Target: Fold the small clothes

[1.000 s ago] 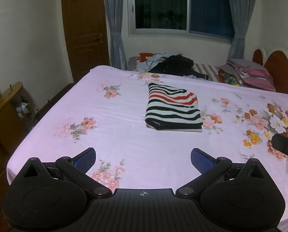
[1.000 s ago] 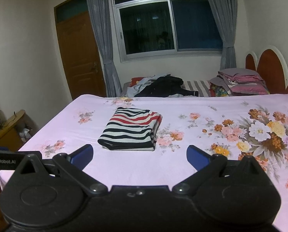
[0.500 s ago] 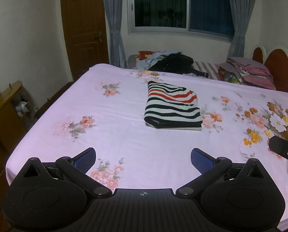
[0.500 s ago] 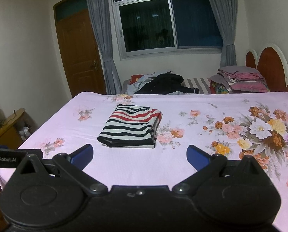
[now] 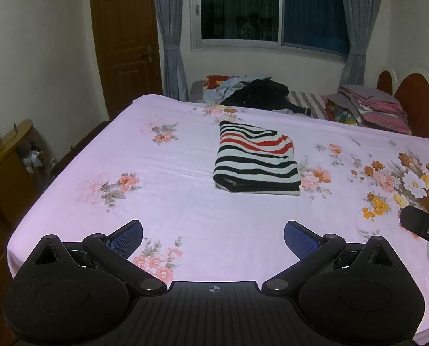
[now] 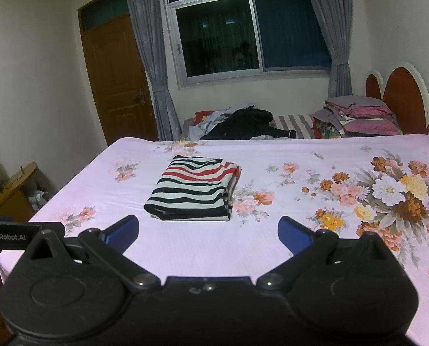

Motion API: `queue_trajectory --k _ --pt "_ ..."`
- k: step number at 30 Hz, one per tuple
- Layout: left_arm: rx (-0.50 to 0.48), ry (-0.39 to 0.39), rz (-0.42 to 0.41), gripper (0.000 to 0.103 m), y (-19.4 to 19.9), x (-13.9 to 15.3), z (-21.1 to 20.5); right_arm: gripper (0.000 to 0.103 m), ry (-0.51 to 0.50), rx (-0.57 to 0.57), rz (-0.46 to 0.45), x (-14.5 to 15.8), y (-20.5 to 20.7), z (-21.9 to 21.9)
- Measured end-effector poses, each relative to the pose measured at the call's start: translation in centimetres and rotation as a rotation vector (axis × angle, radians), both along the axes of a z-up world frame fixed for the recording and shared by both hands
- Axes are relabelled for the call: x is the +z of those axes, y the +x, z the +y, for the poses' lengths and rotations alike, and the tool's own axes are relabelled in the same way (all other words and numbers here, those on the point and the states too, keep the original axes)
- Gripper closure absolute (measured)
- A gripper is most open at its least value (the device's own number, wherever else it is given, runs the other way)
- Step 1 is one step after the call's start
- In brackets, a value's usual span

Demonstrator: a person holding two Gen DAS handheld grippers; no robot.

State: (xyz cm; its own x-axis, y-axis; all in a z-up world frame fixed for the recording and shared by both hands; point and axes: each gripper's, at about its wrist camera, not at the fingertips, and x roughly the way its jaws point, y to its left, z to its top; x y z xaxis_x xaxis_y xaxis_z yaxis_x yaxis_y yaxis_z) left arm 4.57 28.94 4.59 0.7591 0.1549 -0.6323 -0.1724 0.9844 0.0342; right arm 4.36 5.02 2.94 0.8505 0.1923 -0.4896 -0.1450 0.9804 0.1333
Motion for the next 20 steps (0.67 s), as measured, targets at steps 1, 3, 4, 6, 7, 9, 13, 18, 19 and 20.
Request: queue_trajectory --k 1,3,4,6,7,9,13,18,19,20 --pt "0.0 0.0 0.002 0.0 0.2 -0.1 0.0 0.0 0.001 0.001 0.001 -0.1 0.0 0.0" --pt "0.0 0.0 0.006 0.0 0.3 -0.1 -0.2 0.0 0.001 0.004 0.004 -0.2 0.1 0.1" --pt "-0.002 0.0 0.007 0.0 0.3 -0.1 -0.2 0.0 0.001 0.004 0.004 -0.3 0.2 0.0" --pt "-0.002 0.002 0.006 0.0 0.4 -0.1 -0.4 0.0 0.003 0.003 0.005 -0.3 0.2 0.0" --pt "-0.003 0.001 0.007 0.0 0.4 -0.2 -0.4 0.0 0.004 0.002 0.006 -0.3 0.3 0.0" --pt "-0.007 0.0 0.007 0.0 0.4 -0.2 -0.4 0.0 0.004 0.001 0.006 -0.4 0.4 0.0" --pt "-0.044 -0.009 0.01 0.0 1.0 -0.5 -0.7 0.0 0.011 0.0 0.016 -0.7 0.8 -0.1" --pt "-0.041 -0.019 -0.005 0.0 1.9 -0.7 -0.7 0.0 0.013 -0.005 0.038 -1.5 1.6 -0.5" --pt "-0.036 -0.028 0.006 0.0 2.4 -0.9 -0.6 0.0 0.014 -0.008 0.043 -1.6 1.7 -0.6" --pt "-0.033 -0.047 0.017 0.0 3.2 -1.2 -0.3 0.0 0.015 -0.013 0.049 -1.8 1.9 -0.7"
